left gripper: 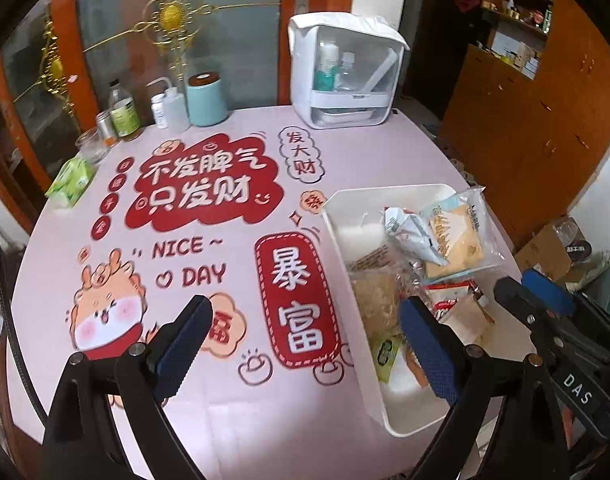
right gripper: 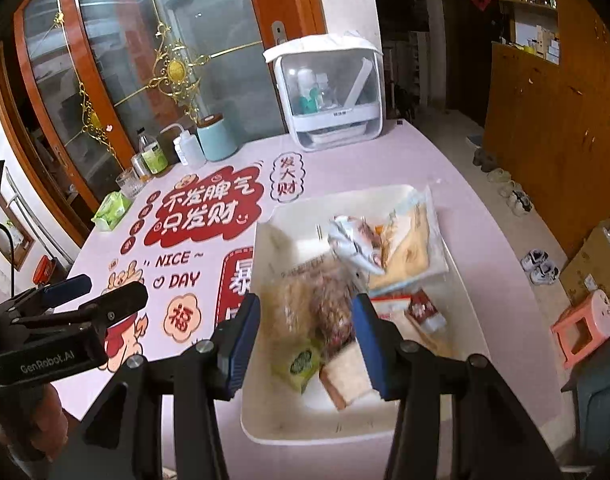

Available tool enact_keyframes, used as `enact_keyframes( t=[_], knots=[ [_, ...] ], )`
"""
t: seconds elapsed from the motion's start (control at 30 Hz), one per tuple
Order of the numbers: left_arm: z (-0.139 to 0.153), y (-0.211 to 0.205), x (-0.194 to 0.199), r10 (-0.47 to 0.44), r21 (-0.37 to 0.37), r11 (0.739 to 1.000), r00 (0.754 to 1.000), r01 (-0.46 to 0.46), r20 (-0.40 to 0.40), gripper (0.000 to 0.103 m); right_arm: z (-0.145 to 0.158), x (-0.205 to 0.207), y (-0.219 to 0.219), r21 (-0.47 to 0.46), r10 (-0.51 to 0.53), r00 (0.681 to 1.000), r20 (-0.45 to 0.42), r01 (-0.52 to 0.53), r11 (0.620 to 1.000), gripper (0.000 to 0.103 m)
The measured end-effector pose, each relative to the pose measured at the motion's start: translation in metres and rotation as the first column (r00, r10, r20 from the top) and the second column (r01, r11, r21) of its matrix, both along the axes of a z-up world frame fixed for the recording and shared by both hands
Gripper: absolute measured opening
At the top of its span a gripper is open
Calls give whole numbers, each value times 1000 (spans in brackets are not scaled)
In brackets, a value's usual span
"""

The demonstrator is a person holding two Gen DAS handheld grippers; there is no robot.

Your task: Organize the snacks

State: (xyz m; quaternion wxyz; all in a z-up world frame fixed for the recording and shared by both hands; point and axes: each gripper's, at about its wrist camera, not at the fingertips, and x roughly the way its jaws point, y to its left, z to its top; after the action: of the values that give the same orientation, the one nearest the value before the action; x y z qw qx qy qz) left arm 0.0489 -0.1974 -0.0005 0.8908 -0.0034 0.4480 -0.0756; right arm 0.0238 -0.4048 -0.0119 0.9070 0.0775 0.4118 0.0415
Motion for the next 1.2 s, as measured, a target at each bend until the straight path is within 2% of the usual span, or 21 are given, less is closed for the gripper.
enact_keyframes(
  t=[0.17, 0.37, 0.4, 0.47, 0.53, 0.6, 0.73, 0.9, 1.2],
  knots=[
    [-5, 2, -21, 31, 10, 999, 999, -31, -19, 94, 3, -15, 2, 4, -2, 1000, -6, 2, 1000, 48],
    [0, 4, -35, 57, 13, 998, 998, -57, -3, 94, 14, -32, 9, -11, 4, 1000, 0, -4, 1000, 49],
    [3, 5, -39, 67, 11, 998, 998, -67, 10, 94, 15, -34, 9, -16, 2, 1000, 4, -2, 1000, 50],
    [8, 7, -44, 80, 10, 997, 997, -80, 25, 94, 19, -38, 10, -15, -1, 1000, 1, 1, 1000, 60],
    [12, 7, -51, 84, 10, 996, 996, -85, 33, 94, 22, -41, 10, -13, 6, 1000, 8, -6, 1000, 62],
    [16, 8, -58, 94, 22, 995, 995, -95, 31, 94, 26, -44, 13, -41, 7, 1000, 24, -6, 999, 62],
    [23, 11, -71, 120, 35, 992, 991, -123, 58, 94, 26, -48, 18, -23, 33, 999, 16, -32, 999, 63],
    [27, 13, -77, 136, 42, 989, 989, -138, 54, 94, 28, -50, 23, -53, 40, 999, 27, -38, 998, 63],
    [28, 2, -76, 97, 40, 994, 994, -99, 55, 94, 29, -49, 23, -83, 25, 1000, 13, -24, 996, 63]
  ],
)
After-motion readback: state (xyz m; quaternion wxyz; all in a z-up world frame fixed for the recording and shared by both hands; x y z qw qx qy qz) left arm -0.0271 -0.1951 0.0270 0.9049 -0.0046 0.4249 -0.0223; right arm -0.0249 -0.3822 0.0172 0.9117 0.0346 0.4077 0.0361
